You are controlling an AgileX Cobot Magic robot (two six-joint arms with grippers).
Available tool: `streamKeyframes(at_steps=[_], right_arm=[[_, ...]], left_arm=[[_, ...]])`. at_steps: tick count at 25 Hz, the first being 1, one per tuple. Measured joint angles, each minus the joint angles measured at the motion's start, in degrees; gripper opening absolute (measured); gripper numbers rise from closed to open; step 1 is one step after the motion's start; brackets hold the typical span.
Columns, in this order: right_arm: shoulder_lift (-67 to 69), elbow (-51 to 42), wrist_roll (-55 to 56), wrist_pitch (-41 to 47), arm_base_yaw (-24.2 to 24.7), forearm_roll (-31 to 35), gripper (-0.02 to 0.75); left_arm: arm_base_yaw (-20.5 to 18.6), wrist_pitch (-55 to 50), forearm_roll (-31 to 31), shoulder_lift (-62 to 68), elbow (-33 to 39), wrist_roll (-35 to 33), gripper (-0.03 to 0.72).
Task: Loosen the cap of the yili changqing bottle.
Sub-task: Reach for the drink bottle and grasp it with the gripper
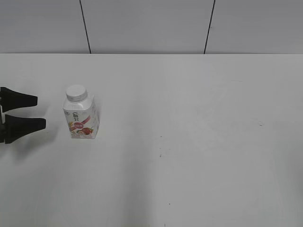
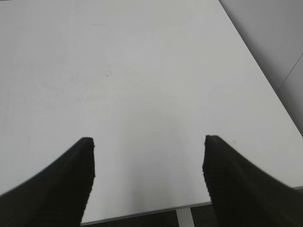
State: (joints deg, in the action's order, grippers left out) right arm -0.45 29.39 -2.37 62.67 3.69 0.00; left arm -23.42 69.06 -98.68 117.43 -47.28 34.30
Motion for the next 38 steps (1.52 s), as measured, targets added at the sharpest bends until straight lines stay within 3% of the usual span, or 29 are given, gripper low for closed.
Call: streamKeyframes(at_steps=[15,38], right_arm=[[0.0,0.0,0.0,0.0,0.0,0.0,0.563],[0.0,0.0,0.0,0.0,0.0,0.0,0.563]], left_arm=[[10.7,0.7,-4.9,12.9,-17.1,5.1,0.648],[16.6,0.3,-2.3,16.0,-17.7,2.9,0.596]])
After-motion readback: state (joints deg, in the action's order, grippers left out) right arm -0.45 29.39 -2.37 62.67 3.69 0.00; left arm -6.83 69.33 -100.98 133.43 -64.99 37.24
